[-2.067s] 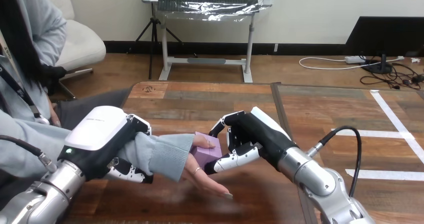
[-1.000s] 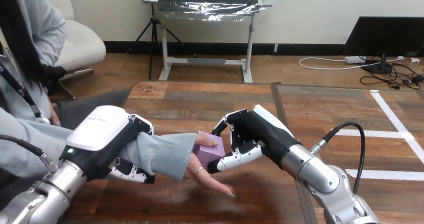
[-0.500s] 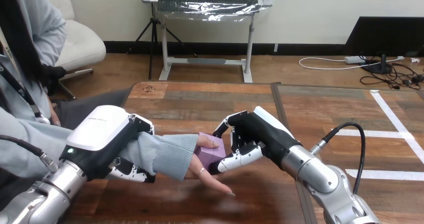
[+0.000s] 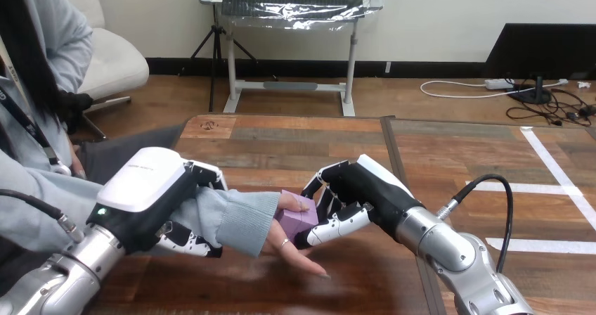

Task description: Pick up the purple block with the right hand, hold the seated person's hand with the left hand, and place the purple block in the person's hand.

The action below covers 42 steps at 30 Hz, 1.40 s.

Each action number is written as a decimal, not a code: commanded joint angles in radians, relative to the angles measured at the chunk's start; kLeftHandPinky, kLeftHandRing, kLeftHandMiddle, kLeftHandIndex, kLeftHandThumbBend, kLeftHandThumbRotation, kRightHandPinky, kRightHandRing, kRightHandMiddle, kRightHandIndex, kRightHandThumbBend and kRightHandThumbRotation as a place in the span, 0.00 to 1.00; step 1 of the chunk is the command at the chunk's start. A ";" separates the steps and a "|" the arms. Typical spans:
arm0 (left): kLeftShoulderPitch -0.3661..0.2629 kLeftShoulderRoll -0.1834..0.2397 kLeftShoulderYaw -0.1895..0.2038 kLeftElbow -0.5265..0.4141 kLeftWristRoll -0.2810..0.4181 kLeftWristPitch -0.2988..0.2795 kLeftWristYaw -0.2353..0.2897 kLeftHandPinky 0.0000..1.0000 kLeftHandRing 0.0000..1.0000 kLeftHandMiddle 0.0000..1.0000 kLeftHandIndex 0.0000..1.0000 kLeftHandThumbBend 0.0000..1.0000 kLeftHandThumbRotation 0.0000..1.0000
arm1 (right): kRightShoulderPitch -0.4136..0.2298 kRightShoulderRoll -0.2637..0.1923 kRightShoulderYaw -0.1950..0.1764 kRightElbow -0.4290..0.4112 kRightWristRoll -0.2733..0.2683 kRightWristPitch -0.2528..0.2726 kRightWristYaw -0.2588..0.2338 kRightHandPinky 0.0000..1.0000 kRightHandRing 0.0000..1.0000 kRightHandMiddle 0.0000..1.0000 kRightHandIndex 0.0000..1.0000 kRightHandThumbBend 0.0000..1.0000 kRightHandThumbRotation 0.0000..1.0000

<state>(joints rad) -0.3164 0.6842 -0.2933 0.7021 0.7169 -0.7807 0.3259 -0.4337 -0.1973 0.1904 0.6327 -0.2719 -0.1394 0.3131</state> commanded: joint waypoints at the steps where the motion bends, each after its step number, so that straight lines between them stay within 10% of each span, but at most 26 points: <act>1: -0.054 -0.010 0.029 -0.073 -0.019 -0.009 0.018 0.42 0.45 0.50 0.55 0.92 0.11 | -0.076 -0.022 0.000 -0.021 -0.005 -0.013 -0.009 0.42 0.48 0.52 0.58 0.86 0.32; 42: 0.034 -0.022 0.041 -0.133 -0.040 -0.006 0.071 0.79 0.85 0.86 0.86 1.00 0.32 | -0.103 -0.065 -0.004 0.100 -0.026 -0.155 -0.074 0.81 0.86 0.89 0.98 1.00 0.79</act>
<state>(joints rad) -0.2683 0.6751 -0.2904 0.5929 0.6990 -0.7779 0.3658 -0.4403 -0.2498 0.1941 0.7285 -0.2939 -0.2641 0.2645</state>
